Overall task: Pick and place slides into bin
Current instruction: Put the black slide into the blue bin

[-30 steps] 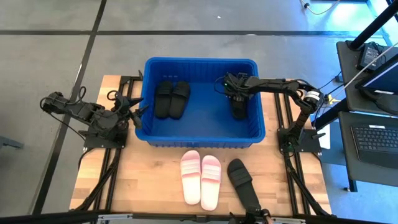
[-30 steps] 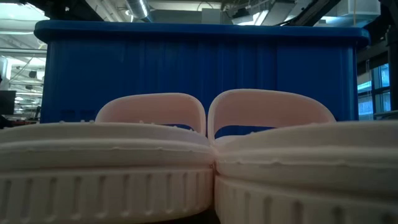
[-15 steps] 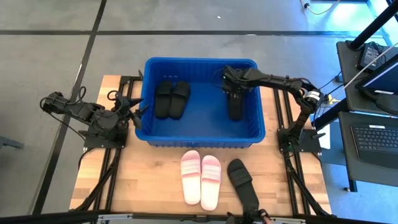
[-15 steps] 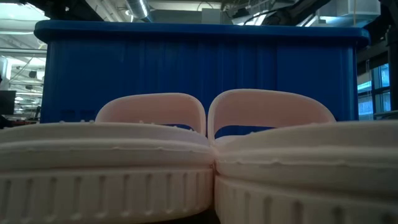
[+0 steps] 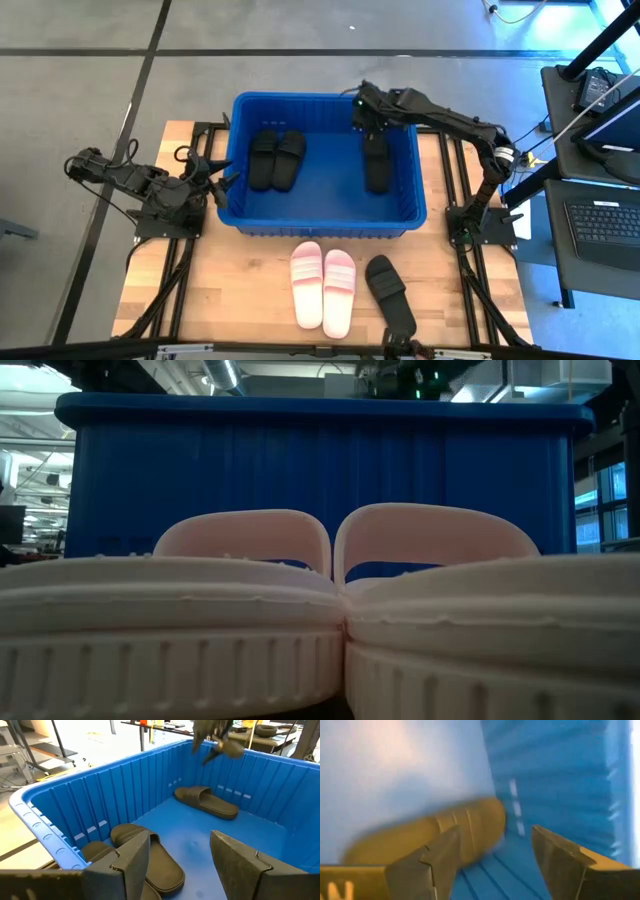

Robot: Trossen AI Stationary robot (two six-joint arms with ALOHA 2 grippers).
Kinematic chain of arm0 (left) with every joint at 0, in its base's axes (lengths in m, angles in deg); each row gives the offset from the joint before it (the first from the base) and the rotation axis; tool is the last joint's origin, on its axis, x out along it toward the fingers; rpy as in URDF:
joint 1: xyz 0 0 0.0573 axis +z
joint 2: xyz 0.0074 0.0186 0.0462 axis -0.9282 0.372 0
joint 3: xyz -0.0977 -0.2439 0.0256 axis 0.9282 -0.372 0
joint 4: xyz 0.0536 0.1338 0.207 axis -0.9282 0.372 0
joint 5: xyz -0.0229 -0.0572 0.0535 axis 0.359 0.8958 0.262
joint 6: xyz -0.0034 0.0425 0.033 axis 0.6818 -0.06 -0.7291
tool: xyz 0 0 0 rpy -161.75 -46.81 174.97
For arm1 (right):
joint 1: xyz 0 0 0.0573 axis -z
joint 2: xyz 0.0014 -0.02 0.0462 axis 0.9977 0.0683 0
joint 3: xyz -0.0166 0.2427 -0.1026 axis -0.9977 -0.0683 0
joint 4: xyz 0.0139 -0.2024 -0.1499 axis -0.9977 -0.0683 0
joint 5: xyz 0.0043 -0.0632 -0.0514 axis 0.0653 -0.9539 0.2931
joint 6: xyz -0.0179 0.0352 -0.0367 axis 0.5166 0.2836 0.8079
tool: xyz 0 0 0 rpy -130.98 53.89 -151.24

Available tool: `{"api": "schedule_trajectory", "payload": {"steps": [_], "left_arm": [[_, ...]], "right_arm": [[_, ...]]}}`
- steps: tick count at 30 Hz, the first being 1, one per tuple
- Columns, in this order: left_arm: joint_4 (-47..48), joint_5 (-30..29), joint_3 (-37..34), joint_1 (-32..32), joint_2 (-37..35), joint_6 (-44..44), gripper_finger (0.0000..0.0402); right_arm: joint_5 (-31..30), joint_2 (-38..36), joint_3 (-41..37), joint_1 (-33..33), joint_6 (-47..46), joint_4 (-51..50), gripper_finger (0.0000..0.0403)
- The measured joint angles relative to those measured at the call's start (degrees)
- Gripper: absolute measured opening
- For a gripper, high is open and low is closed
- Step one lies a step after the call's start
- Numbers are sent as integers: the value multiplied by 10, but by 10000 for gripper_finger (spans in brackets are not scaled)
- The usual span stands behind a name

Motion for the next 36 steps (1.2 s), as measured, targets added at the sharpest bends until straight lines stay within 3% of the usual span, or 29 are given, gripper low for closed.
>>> {"api": "schedule_trajectory", "payload": {"steps": [6, 15, 24, 30, 36], "left_arm": [[0, 1, 0, 0, 0, 0, 202], [0, 1, 0, 0, 0, 0, 202], [0, 1, 0, 0, 0, 0, 202], [6, 1, 0, 0, 0, 0, 202], [26, 1, 0, 0, 0, -1, 202]], "right_arm": [[83, 0, 125, -44, 3, -49, 241], [88, 0, 302, -171, -6, -121, 241], [87, 1, 302, -327, -99, -126, 241], [52, 12, 302, -439, -252, -137, 241], [-22, 42, 302, -550, -417, -206, 241]]}}
